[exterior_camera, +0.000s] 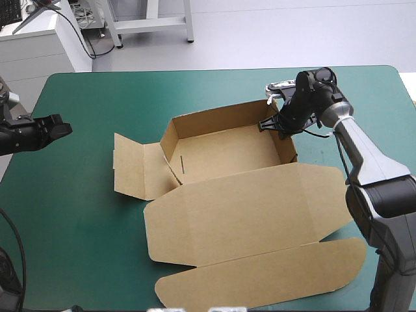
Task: Fold the box
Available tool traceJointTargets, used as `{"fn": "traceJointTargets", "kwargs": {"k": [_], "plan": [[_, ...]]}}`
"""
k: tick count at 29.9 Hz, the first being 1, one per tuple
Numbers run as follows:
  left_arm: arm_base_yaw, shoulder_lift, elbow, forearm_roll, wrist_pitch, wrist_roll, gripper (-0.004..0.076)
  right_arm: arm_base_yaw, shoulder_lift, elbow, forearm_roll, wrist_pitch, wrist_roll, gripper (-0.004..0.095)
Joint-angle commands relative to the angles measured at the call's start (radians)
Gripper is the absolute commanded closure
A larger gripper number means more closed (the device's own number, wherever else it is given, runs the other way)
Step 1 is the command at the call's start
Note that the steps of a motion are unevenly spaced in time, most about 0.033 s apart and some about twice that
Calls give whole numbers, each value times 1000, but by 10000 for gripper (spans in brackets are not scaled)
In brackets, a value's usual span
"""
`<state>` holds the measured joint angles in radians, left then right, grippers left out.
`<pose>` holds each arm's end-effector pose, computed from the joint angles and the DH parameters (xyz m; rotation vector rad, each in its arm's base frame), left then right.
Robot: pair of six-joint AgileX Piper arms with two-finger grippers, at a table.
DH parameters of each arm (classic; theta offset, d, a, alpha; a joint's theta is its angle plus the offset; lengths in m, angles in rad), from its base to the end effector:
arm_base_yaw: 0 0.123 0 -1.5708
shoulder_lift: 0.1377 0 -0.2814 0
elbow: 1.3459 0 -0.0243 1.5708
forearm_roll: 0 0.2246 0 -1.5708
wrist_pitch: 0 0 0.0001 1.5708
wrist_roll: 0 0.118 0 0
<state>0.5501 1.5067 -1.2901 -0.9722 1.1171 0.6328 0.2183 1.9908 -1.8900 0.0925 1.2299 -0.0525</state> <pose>0.2931 0.0769 0.3328 -0.2519 2.2532 -0.7496 0.3997 0.0992 0.2717 -0.3573 2.7957 0.1682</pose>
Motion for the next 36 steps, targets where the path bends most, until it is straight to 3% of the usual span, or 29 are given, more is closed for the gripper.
{"fn": "traceJointTargets", "kwargs": {"k": [1,9,13,16,20,23,31,36], "plan": [[0,-37,-24,-67,-11,-5,733,-10,-165,-35,8,21,-29,927],[0,-37,-24,-31,-42,3,722,-51,-414,-35,128,-2,-48,927],[0,-37,-24,43,-35,3,654,-84,-475,-35,169,-2,-50,927],[0,-37,-24,88,-30,3,527,-103,-498,-35,196,-2,-59,927],[0,-37,-24,105,-21,-18,272,-121,-499,-35,253,2,-79,927],[0,-37,-24,105,16,-53,174,-123,-499,-35,305,-10,-96,927],[-83,-37,10,91,-23,-46,177,-123,-485,-35,374,-53,-127,927],[-192,-37,45,-21,-59,44,177,-123,-451,-35,405,-108,-136,927]]}}
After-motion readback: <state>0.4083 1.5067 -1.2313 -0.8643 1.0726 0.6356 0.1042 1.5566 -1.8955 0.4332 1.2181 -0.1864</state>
